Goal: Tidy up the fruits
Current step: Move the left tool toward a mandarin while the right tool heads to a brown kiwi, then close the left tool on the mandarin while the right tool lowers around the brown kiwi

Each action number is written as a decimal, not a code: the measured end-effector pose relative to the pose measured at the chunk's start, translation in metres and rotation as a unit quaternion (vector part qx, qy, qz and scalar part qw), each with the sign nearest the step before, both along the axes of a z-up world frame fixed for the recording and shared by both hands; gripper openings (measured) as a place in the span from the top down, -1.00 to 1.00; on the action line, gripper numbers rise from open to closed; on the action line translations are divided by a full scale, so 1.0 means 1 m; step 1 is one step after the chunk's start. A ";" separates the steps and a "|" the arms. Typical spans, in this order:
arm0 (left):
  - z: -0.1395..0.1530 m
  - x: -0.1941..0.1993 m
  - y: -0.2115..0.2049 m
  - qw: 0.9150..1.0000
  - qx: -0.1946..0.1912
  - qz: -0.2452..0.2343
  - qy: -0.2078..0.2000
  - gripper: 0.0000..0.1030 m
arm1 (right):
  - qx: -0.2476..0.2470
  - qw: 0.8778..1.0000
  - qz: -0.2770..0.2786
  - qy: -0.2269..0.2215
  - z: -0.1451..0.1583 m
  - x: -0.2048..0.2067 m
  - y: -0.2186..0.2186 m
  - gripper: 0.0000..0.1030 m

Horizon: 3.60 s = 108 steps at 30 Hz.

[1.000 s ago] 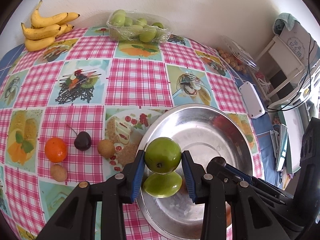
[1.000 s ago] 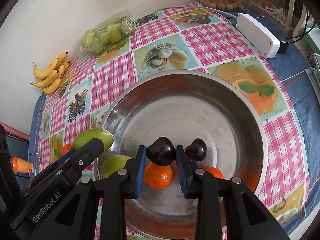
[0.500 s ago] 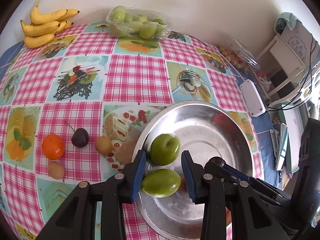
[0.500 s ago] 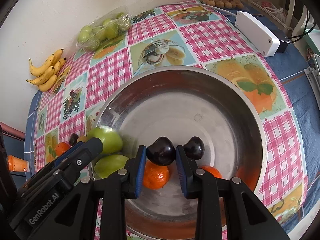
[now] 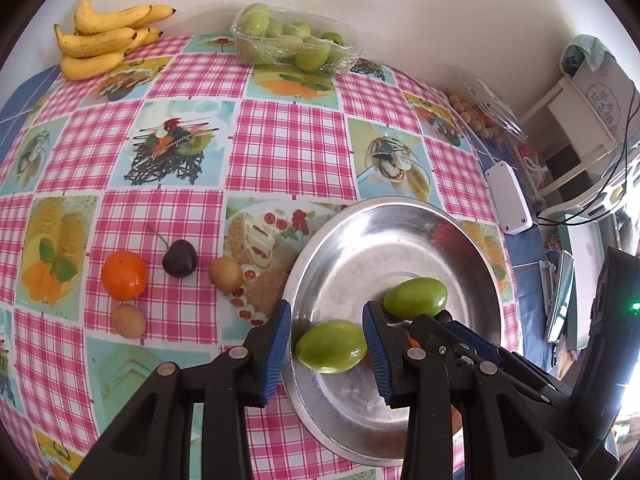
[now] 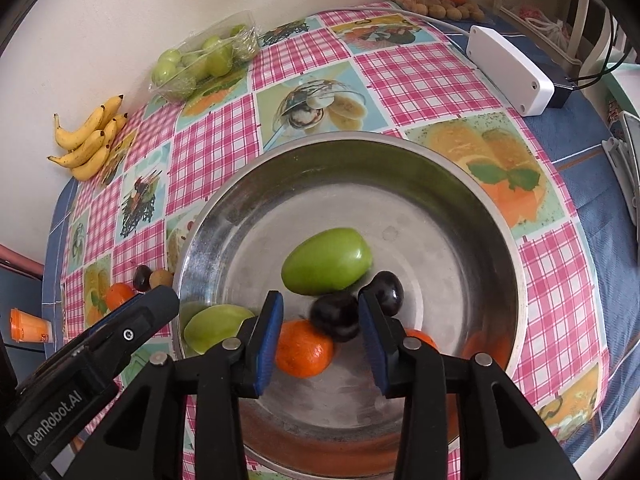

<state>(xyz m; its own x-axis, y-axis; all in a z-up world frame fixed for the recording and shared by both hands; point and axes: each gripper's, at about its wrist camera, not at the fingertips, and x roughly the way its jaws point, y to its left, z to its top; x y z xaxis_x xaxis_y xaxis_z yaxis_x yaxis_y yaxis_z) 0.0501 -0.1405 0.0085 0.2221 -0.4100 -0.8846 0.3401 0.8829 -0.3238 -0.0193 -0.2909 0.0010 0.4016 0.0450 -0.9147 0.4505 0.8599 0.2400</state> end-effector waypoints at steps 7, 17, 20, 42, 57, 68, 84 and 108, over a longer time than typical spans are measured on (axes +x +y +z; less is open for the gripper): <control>-0.002 0.004 0.013 1.000 0.011 0.023 0.006 -0.12 | -0.012 1.000 0.004 -0.005 0.004 -0.001 0.001 -0.08; -0.006 0.009 0.029 0.997 0.050 0.055 0.002 -0.60 | -0.025 1.000 0.014 -0.009 0.007 -0.002 0.005 -0.41; -0.009 0.011 0.035 0.996 0.059 0.066 0.004 -0.74 | -0.029 0.999 0.018 -0.009 0.006 -0.002 0.007 -0.52; -0.015 0.020 0.062 0.990 0.095 0.106 -0.012 -1.00 | -0.033 0.999 0.027 -0.007 0.005 -0.002 0.010 -0.70; -0.013 0.025 0.078 0.988 0.098 0.118 -0.030 -1.00 | -0.033 0.999 0.035 -0.018 0.004 -0.003 0.013 -0.91; -0.013 0.029 0.090 0.989 0.079 0.123 -0.026 -1.00 | -0.020 0.998 0.047 -0.028 0.003 -0.002 0.020 -0.91; -0.008 0.051 0.147 0.983 0.074 0.168 -0.018 -1.00 | -0.018 0.996 0.072 -0.046 0.014 0.010 0.049 -0.92; -0.017 0.064 0.193 0.976 0.012 0.216 0.029 -1.00 | -0.030 0.985 0.163 -0.052 0.019 0.055 0.136 -0.90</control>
<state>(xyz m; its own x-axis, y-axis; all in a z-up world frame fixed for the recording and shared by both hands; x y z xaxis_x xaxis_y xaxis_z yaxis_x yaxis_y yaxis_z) 0.1143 0.0523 -0.0087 0.3182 -0.2688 -0.9091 -0.0837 0.9473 -0.3094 0.0352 -0.1550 0.0205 0.4665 0.1344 -0.8743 0.1247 0.9685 0.2155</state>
